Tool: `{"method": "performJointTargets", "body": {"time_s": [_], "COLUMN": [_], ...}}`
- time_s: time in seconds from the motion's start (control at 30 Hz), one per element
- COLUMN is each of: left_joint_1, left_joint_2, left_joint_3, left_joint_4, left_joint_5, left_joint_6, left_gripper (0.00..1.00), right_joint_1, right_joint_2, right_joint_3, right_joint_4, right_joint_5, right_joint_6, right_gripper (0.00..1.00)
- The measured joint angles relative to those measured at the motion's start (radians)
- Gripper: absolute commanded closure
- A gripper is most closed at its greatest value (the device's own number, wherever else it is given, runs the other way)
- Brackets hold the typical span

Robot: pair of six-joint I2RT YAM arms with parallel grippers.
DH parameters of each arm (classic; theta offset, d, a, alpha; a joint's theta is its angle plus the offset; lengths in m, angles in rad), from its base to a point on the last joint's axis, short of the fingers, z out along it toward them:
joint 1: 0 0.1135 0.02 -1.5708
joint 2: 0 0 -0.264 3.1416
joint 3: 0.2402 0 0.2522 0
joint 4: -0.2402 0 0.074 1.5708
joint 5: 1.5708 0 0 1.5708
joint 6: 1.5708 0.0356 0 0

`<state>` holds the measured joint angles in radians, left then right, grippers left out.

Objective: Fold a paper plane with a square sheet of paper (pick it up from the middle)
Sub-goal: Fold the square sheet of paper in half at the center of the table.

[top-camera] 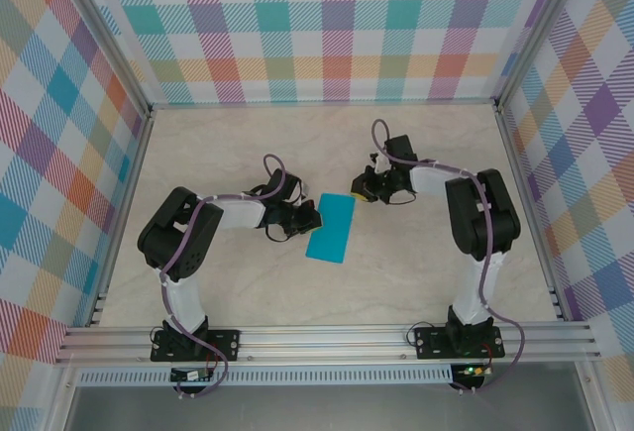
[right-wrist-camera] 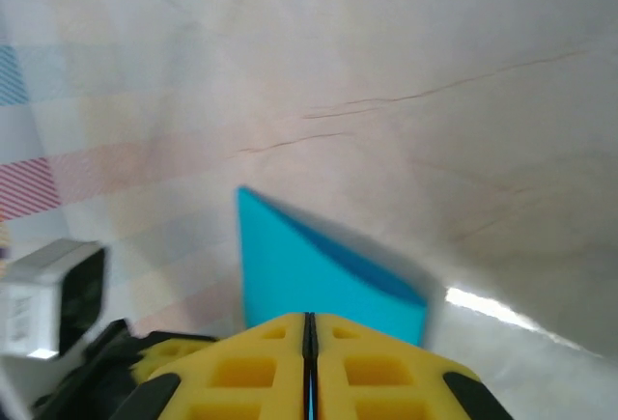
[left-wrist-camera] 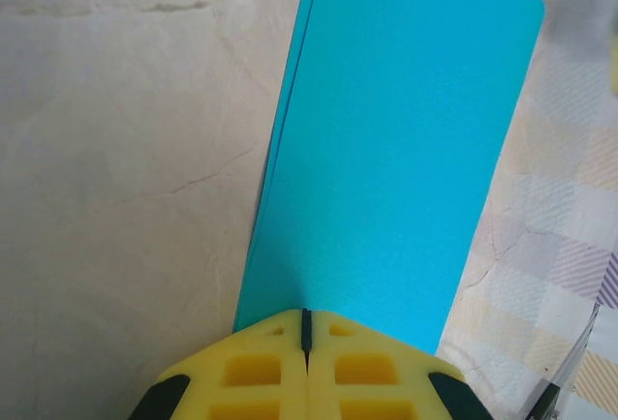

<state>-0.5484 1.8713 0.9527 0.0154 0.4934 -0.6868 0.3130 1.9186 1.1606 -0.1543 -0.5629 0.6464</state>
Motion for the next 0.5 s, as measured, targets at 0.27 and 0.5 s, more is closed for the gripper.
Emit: {"method": "performJointTargets", "body": {"time_s": [0.27, 0.5], "left_joint_1": [0.0, 0.0], "left_joint_2": [-0.001, -0.002], "left_joint_3": [0.0, 0.0], "left_joint_4": [-0.006, -0.006], "left_joint_5": [0.0, 0.0], "left_joint_6": [0.0, 0.0], "left_gripper": [1.0, 1.0], "right_joint_1": [0.061, 0.281], "right_joint_2": [-0.22, -0.325], "right_joint_3": [-0.188, -0.388], "right_joint_4": [0.063, 0.103], "right_joint_5": [0.019, 0.093], "right_joint_6": [0.047, 0.121], "right_gripper": [0.9, 0.91]}}
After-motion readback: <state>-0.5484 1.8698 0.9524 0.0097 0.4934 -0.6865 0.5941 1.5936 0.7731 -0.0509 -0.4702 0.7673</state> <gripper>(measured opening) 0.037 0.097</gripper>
